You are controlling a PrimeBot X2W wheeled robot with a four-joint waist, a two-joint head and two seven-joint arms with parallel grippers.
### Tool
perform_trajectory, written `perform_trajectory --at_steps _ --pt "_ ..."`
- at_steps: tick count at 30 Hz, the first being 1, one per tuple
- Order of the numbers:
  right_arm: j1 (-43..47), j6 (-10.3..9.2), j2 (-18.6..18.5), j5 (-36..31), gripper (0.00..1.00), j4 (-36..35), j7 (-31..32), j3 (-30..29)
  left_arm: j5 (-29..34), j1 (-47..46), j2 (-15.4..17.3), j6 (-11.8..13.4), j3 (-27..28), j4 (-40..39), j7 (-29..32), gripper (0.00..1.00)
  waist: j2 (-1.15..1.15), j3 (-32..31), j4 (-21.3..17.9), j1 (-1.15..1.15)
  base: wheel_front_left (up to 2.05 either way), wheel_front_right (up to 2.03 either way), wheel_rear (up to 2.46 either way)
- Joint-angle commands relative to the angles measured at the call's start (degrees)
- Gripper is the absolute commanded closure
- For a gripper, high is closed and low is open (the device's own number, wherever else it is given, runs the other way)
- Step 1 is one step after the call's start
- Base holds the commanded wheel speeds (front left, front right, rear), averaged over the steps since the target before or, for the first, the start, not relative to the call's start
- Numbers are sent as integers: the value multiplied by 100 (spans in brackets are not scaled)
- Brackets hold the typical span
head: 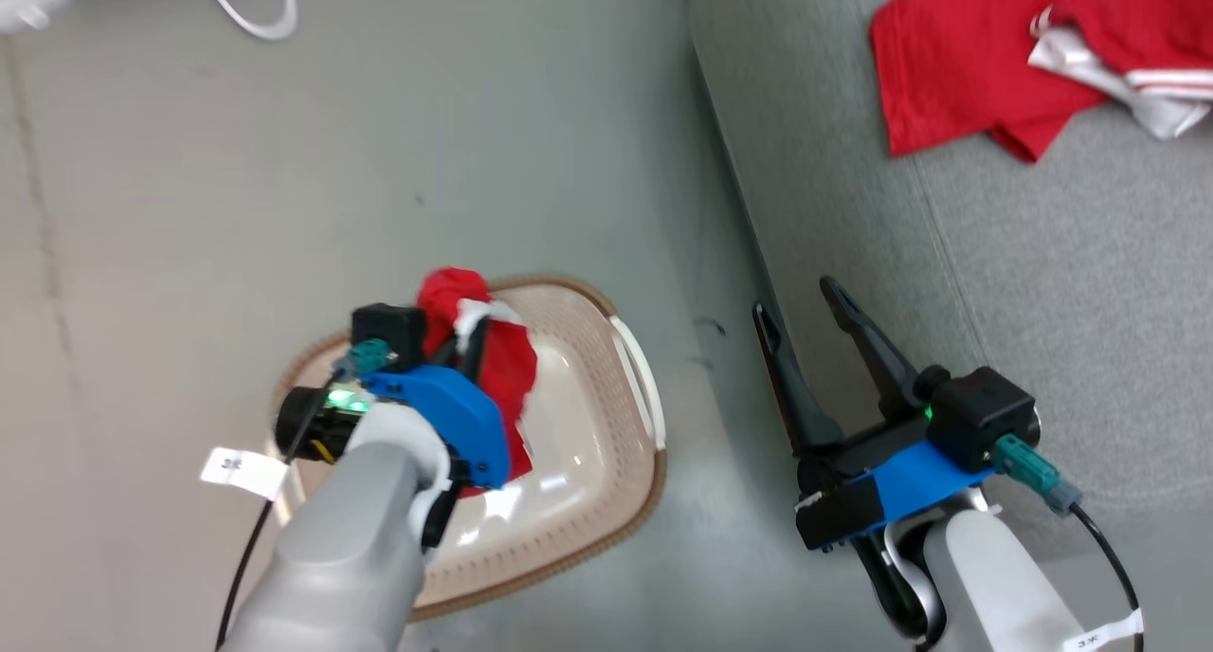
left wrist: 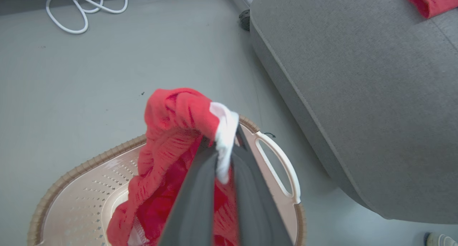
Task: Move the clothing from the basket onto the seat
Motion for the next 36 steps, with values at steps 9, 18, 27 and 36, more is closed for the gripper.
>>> perform_trajectory --at_steps 9,18,27,36 --pt "506 3 -6 -65 0 28 294 -24 -597 165 -5 -45 -794 -763 -161 100 0 -1360 693 1 0 0 0" --pt "901 3 -5 -132 0 -119 577 -60 -1048 -71 -8 -45 -1280 -1224 -207 100 0 -1970 900 1 0 0 0" --pt "1132 3 -5 -156 0 -268 791 -34 -1419 -632 -7 92 -1628 -1530 -169 100 0 -2274 998 1 0 0 0" --pt "1203 3 -5 -160 0 -342 891 -48 -1750 -1116 -7 265 -1987 -1879 -204 100 0 -2381 1073 1 0 0 0"
